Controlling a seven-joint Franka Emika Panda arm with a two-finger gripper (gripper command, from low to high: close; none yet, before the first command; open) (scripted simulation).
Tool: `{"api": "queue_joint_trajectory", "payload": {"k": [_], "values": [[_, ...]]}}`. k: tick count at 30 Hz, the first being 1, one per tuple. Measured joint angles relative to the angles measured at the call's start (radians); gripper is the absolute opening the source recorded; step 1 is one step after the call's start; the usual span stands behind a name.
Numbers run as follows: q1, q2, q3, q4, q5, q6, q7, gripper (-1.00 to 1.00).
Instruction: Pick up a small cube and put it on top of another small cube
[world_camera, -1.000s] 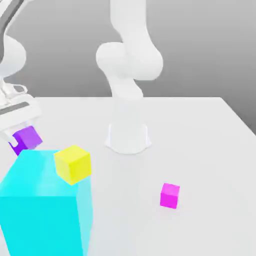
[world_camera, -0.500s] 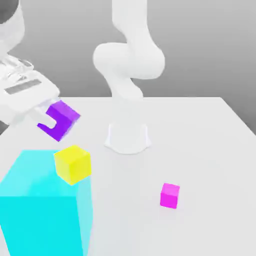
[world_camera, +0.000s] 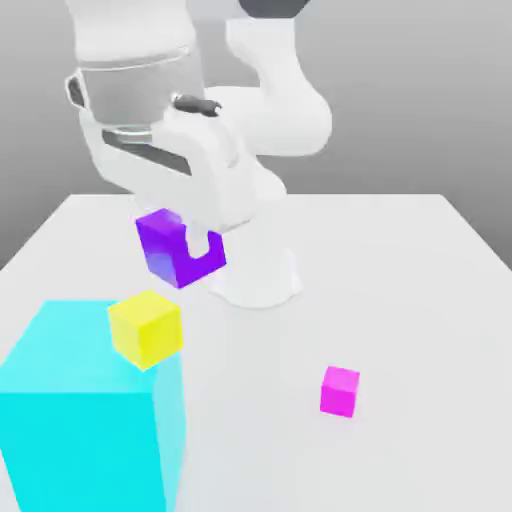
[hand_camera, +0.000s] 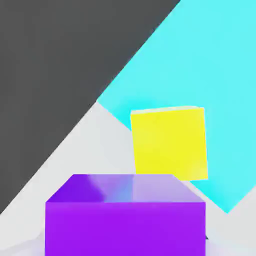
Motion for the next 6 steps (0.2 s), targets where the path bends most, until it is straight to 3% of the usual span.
{"api": "queue_joint_trajectory", "payload": {"k": [2,3,6], "values": [[-0.004,0.025,0.000,-0.048,-0.010,0.081,0.001,-1.00],[-0.005,0.035,0.001,-0.067,-0.012,0.111,0.001,1.00],[-0.005,0.035,0.001,-0.067,-0.012,0.111,0.001,1.00]]}}
